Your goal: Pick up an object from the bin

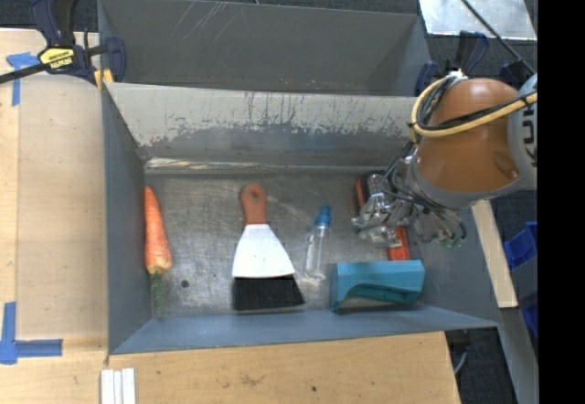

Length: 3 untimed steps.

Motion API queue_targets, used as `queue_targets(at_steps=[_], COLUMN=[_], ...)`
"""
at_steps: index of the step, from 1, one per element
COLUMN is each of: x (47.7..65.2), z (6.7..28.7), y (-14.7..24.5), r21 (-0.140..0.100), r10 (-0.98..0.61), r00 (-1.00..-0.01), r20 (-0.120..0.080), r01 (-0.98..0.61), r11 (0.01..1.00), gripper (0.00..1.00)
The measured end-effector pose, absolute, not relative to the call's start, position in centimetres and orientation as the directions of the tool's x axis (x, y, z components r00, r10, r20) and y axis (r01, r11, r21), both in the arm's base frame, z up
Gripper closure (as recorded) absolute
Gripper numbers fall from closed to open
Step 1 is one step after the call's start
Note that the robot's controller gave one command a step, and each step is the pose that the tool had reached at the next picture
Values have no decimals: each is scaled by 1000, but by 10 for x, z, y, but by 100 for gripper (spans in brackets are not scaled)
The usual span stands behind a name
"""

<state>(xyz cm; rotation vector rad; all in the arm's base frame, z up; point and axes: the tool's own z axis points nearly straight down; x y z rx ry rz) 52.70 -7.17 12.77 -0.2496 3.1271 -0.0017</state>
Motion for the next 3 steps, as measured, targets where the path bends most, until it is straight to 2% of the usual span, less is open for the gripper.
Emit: queue_targets(at_steps=[1, 2, 3], x=[527, 527, 527], z=[128, 128, 128], y=[-72, -71, -71], r21=[-2, -2, -2], r10=[-159, -160, -160], r00=[-987, -987, -987], r20=[-4, -5, -5], r01=[-159, -160, -160], r11=[987, 987, 987], gripper=[0, 100, 0])
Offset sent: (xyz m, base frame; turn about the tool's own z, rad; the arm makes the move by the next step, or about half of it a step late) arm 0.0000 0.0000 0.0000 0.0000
